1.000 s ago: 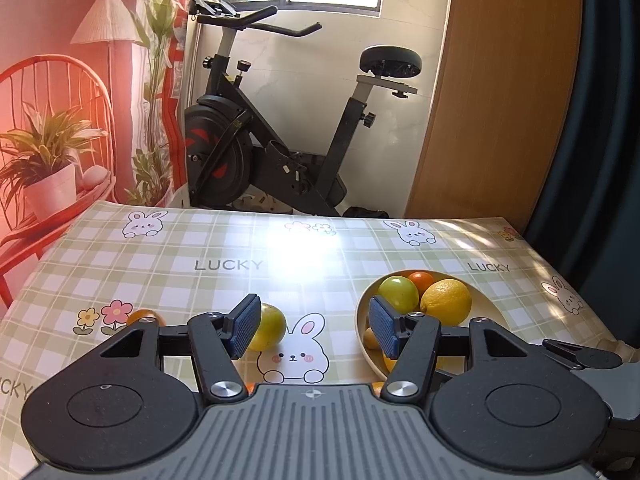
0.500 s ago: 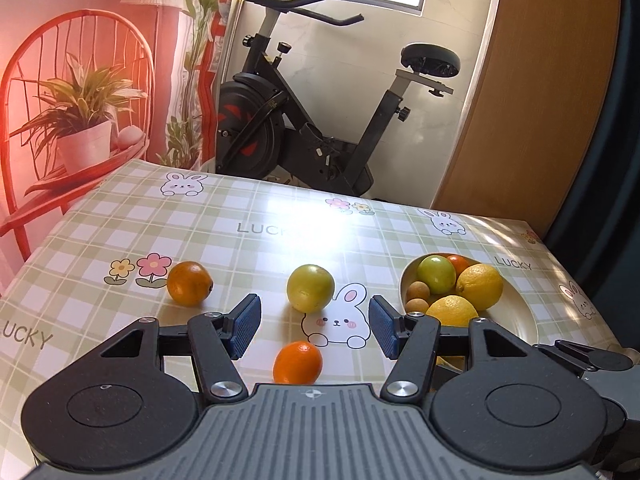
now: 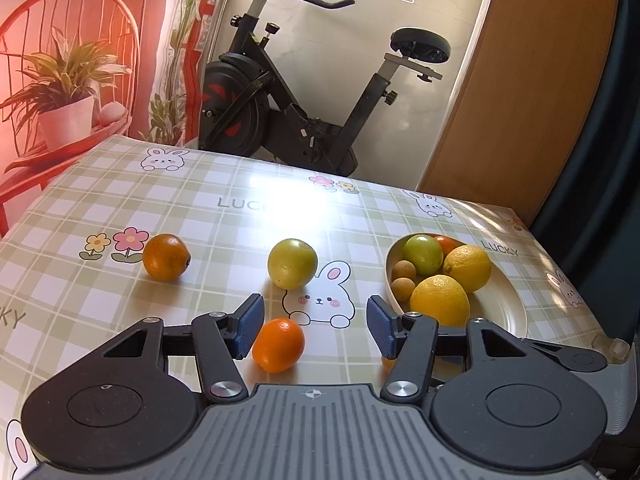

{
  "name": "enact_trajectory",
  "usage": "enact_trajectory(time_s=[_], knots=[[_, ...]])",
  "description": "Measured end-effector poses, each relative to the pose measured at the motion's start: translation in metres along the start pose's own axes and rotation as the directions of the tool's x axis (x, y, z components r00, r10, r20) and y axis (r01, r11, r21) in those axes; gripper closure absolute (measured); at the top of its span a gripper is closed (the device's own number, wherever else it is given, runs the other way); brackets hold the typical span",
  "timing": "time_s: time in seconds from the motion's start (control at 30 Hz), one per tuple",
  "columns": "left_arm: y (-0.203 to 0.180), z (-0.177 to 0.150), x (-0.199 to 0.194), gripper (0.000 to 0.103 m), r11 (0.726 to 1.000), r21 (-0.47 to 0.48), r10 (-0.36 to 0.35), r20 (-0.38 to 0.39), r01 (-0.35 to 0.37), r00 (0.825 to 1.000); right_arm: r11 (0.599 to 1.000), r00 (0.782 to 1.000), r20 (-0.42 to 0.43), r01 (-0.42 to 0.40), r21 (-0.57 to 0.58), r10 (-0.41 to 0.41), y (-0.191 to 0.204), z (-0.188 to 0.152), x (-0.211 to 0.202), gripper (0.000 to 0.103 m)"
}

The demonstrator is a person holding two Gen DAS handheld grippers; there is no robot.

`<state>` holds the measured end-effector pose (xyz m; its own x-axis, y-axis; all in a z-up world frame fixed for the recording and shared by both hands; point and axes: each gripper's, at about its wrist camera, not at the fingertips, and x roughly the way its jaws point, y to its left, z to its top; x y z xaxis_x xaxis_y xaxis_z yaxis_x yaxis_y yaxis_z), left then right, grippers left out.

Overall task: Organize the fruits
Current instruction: 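Move the left tool to the dull orange fruit on the table, then close the left tool around the dull orange fruit and lift it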

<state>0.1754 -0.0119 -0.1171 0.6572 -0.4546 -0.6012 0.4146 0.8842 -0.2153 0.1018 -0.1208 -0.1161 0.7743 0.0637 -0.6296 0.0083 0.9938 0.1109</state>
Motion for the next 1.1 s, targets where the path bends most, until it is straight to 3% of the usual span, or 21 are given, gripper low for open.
enact_trajectory(time_s=[0.27,0.63,0.83,0.93,1.1], knots=[[-0.014,-0.007,0.017,0.047,0.996,0.003,-0.091,-0.06,0.092,0.994,1.0,1.0,-0.028,-0.011,0.009,0.012,-0.003,-0.006,0.01,0.053],[-0.016,-0.014,0.076,0.047,0.973,-0.072,-0.229,-0.19,0.22,0.955,0.999,0.998,-0.062,-0.019,0.051,0.022,-0.009,-0.01,0.024,0.055],[-0.021,-0.018,0.086,0.048,0.97,-0.076,-0.244,-0.207,0.233,0.948,0.998,0.998,-0.064,-0.017,0.065,0.021,-0.011,-0.011,0.028,0.055],[-0.021,-0.02,0.088,0.059,0.966,-0.078,-0.257,-0.212,0.245,0.943,0.997,0.998,-0.06,-0.017,0.07,0.021,-0.012,-0.01,0.028,0.059],[-0.021,-0.02,0.082,0.059,0.969,-0.073,-0.248,-0.208,0.238,0.946,0.997,0.998,-0.055,-0.026,0.075,0.03,-0.012,-0.01,0.028,0.06]])
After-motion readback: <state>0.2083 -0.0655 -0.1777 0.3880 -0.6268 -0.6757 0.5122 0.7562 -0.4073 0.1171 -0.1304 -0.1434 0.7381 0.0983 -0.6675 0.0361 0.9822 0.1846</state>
